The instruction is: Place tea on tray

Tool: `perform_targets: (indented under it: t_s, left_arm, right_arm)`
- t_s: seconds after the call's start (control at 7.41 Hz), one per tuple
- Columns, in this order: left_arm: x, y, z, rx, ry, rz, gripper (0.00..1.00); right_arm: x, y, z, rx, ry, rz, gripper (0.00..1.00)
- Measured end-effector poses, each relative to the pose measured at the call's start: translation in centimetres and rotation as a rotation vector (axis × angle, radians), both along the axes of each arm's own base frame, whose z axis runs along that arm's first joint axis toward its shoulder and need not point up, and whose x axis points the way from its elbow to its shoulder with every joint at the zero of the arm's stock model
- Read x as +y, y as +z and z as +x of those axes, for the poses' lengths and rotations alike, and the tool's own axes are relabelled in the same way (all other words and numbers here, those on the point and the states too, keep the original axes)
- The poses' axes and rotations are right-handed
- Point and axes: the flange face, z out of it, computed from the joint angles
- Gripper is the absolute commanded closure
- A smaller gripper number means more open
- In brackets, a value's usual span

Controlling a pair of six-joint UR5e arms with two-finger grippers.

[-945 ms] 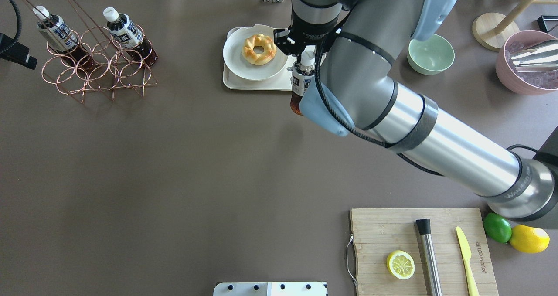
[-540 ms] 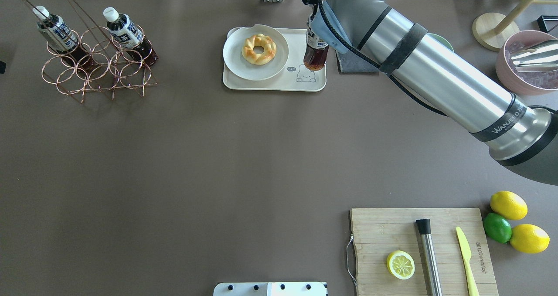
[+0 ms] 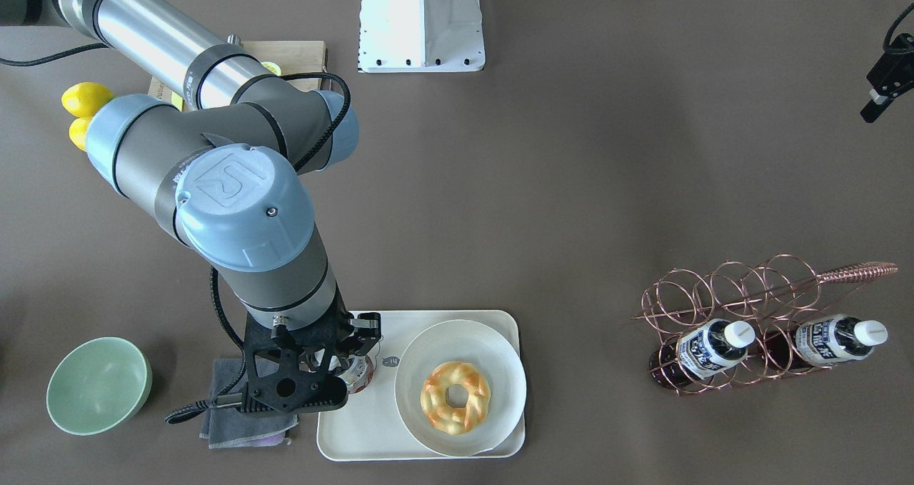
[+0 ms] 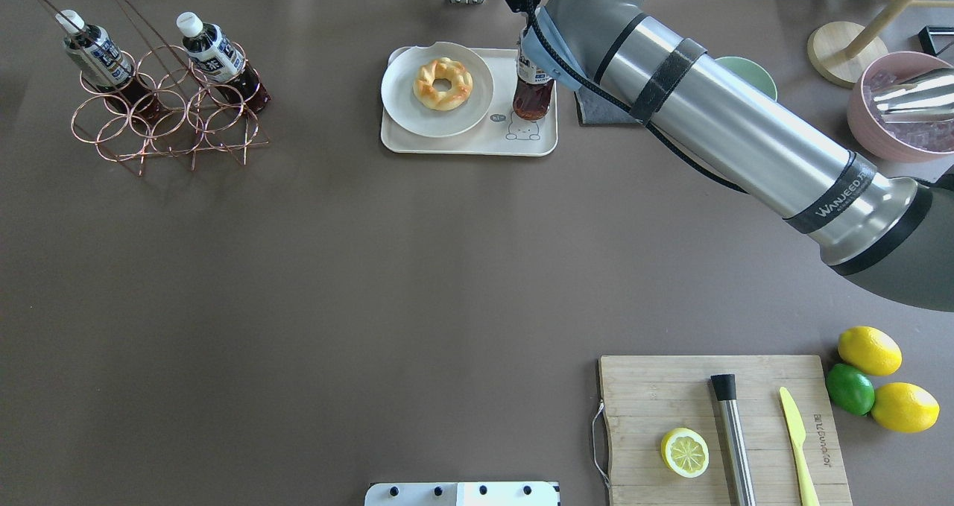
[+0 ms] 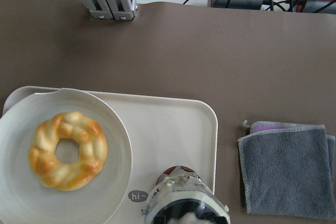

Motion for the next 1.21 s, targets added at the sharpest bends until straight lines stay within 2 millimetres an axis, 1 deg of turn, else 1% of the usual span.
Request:
perform_targets:
  t_s: [0.27,0.4,0.54,0.81,1.08,1.21]
  left_arm:
    - [0.1,0.0,-0.3,-0.001,-0.003,0.003,0.18]
    - [0.1,0.0,-0.3,0.0,-0.002,0.003,0.18]
    - [0.2,0.0,-0.3,0.005,0.001,0.003,0.18]
    - [0.2,-0.1,-0.3,0.01,0.003,0.003,0.17]
    - [0.2,0.0,-0.3,0.011,0.003,-0.003,0.18]
    - [0.1,0.5,-0.4,0.008,0.003,-0.011,0.18]
  right_arm:
    - [-0.1,0.1,-0.7,-0.001,-0.003,0.004,1.0]
    - [-0.3,0.3,-0.9,-0.004,-0.002,0.01,0.84]
    - [-0.4,0.4,-1.0,-0.006,-0.002,0.014,0.01]
    - [-0.4,0.3,-1.0,-0.009,-0.002,0.022,0.0]
    - [-0.2,-0.2,-0.6,-0.017,-0.006,0.033,0.0]
    - [0.2,0.2,0.6,-0.029,-0.005,0.04,0.0]
